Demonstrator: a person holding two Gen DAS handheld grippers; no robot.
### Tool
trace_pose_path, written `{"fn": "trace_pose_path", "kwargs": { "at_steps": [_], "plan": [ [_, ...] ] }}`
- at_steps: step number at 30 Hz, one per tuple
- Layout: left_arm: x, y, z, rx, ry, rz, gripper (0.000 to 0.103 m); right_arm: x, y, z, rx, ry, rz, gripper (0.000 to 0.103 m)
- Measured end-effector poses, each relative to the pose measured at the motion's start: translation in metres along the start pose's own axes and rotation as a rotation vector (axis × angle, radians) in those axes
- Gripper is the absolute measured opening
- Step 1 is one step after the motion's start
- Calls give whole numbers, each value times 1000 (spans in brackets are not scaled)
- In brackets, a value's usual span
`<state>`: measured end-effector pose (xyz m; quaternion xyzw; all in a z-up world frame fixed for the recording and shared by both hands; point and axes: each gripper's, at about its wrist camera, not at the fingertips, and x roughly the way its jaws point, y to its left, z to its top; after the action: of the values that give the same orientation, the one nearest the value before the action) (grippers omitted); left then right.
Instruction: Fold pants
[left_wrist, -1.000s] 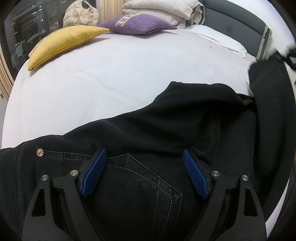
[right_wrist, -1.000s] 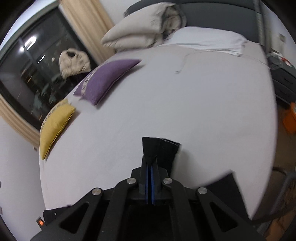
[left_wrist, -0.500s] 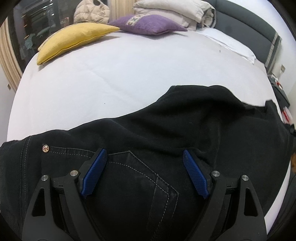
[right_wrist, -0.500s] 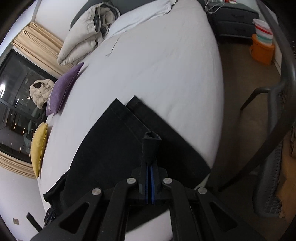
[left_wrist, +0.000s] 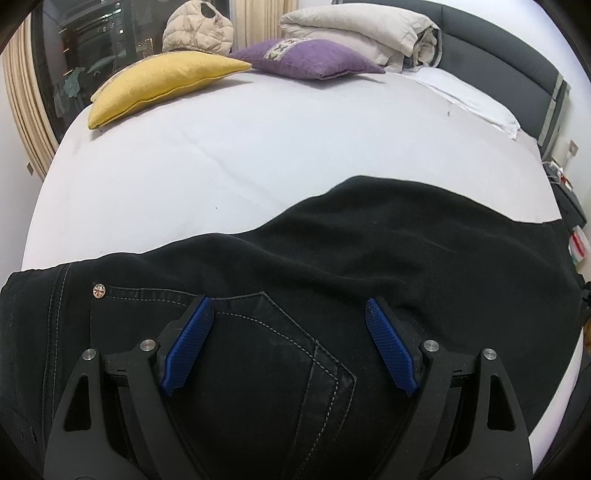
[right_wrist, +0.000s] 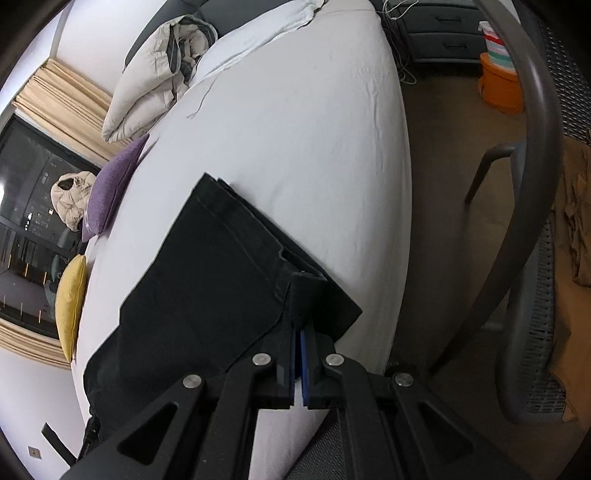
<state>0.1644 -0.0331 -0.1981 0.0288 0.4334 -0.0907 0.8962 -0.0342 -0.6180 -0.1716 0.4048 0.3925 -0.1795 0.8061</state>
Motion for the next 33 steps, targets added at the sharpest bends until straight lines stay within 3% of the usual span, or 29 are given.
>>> {"fn": "trace_pose_path", "kwargs": {
  "at_steps": [2,6,9,10,11,13,16,20,23,25,29,30,31,32,33],
  "plan": [
    [1,2,-1,-10,-4,0,84,-2,5,1,-67,-13,-24,2],
    [3,2,-2,-11,-6,1,84,12,-16,-3,7,66,-21,3],
    [1,4,-2,-26,-13,-14,84,-7,-8,3,-47,43,-153,30],
    [0,5,-1,-32,-19,-18,84,-15,-9,7,-38,31,-184,46],
    [-1,5,-2,-34,-22,-19,84,-27,-11,14,-21,3,-219,50],
    [-3,5,-2,-39,-31,-21,84,-40,-2,26,-42,-38,-237,50],
    [-10,7,-1,-61,-53,-29,84,-49,47,41,-196,-75,-109,50],
    [-15,12,1,-101,-67,-46,84,6,135,29,-457,140,130,50],
    [-19,16,2,-115,-79,-54,84,54,163,17,-527,272,185,50],
    [-22,20,3,-130,-94,-64,84,90,158,25,-486,317,140,50],
    [-27,33,1,-192,-131,-52,84,107,111,73,-306,204,29,12],
    [-30,36,1,-206,-148,-49,84,98,108,83,-282,167,-38,13],
    [-35,39,0,-216,-174,-44,84,88,117,85,-317,143,-44,20],
    [-40,40,-1,-222,-199,-41,84,79,132,83,-369,132,-2,28],
    [-44,40,-1,-223,-217,-45,84,70,154,76,-443,146,85,43]
  ]
}}
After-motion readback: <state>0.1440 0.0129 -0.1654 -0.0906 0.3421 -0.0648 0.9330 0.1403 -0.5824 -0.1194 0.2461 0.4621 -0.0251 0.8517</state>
